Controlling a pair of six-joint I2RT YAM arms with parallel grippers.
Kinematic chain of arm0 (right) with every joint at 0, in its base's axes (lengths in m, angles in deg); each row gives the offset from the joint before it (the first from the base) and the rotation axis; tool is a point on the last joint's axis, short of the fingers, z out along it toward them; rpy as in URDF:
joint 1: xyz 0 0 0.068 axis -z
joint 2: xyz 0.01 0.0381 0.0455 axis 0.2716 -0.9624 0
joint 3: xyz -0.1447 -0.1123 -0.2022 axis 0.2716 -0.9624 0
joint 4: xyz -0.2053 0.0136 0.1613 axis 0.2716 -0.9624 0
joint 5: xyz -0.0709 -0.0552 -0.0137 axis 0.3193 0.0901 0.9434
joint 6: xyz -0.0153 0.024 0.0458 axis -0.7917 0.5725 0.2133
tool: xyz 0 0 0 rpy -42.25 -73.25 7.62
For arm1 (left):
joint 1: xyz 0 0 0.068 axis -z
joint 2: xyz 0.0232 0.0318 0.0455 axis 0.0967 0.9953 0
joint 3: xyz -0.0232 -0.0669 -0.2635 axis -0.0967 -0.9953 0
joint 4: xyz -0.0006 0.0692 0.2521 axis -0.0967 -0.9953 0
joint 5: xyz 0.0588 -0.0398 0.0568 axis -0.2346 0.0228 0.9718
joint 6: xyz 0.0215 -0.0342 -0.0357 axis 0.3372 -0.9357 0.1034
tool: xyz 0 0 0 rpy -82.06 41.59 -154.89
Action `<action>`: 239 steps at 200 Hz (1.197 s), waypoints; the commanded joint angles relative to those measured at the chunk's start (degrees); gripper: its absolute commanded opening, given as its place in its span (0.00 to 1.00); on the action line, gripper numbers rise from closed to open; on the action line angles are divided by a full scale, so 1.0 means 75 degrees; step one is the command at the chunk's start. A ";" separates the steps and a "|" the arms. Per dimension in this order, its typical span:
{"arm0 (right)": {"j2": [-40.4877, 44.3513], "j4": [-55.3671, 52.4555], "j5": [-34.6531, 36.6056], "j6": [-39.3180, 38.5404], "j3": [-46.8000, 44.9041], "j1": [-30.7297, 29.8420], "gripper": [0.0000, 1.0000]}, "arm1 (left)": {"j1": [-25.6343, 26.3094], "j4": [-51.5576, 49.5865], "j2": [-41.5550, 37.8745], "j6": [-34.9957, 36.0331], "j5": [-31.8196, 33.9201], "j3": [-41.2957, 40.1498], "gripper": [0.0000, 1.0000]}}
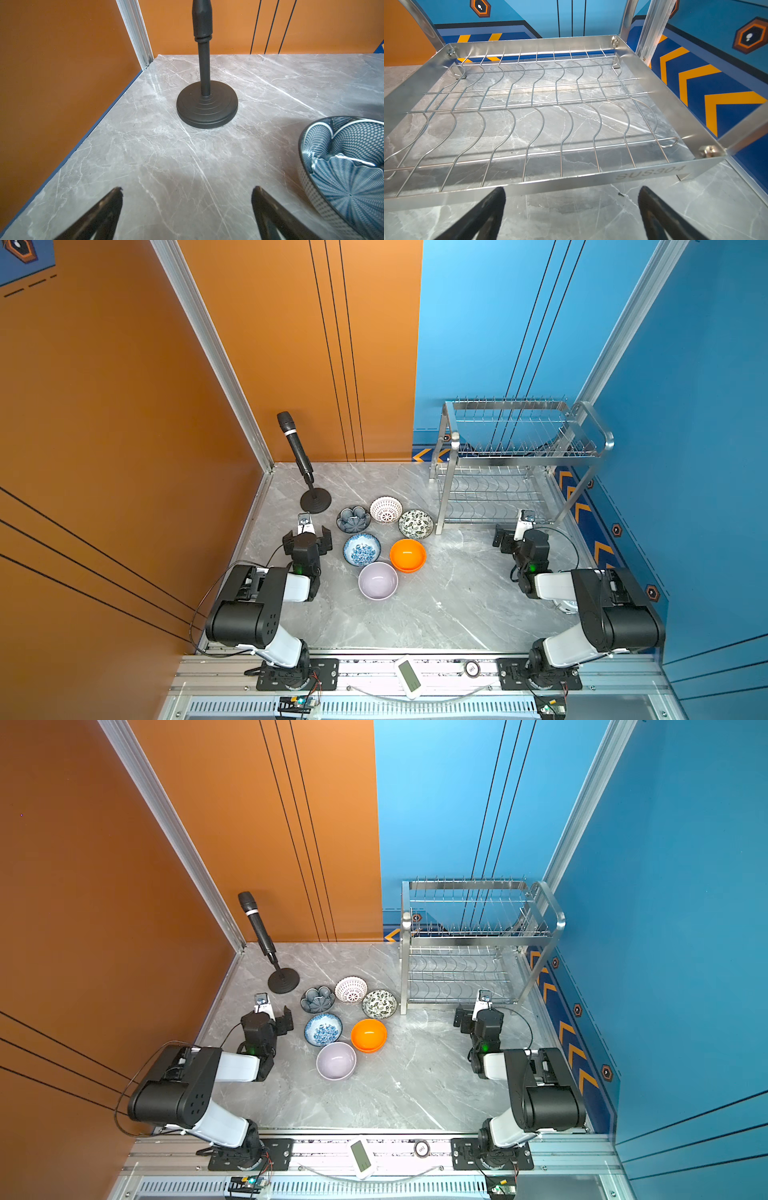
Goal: Load bowls into a dish rack
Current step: Pick up the bowl from the top-center of the table.
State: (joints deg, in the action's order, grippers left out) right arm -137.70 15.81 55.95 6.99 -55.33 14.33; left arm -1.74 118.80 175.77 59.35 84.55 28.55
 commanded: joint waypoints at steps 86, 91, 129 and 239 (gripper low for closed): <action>0.0523 -0.0385 0.1106 -0.0123 0.0085 -0.0372 1.00 | 0.0180 -0.3052 -0.2342 -0.0068 0.0256 0.0885 0.98; 0.0682 -0.0479 0.1185 -0.0152 0.0067 -0.0413 0.99 | 0.0174 -0.3445 -0.2626 -0.0149 0.0157 0.1014 0.99; 0.2697 -0.2134 0.1613 -0.0248 0.0161 -0.0688 0.98 | 0.0360 -0.6978 -0.4191 -0.0674 -0.0352 0.2444 0.93; 0.5468 -0.8607 0.1211 0.0446 0.3812 -0.1842 0.86 | 0.0699 -1.2100 -0.3575 -0.3702 -0.2084 0.5552 0.72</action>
State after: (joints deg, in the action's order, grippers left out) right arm -94.01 -34.99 65.61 6.93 -34.11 2.63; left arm 2.79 36.90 144.58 36.51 74.95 64.90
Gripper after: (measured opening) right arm 0.876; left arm 0.724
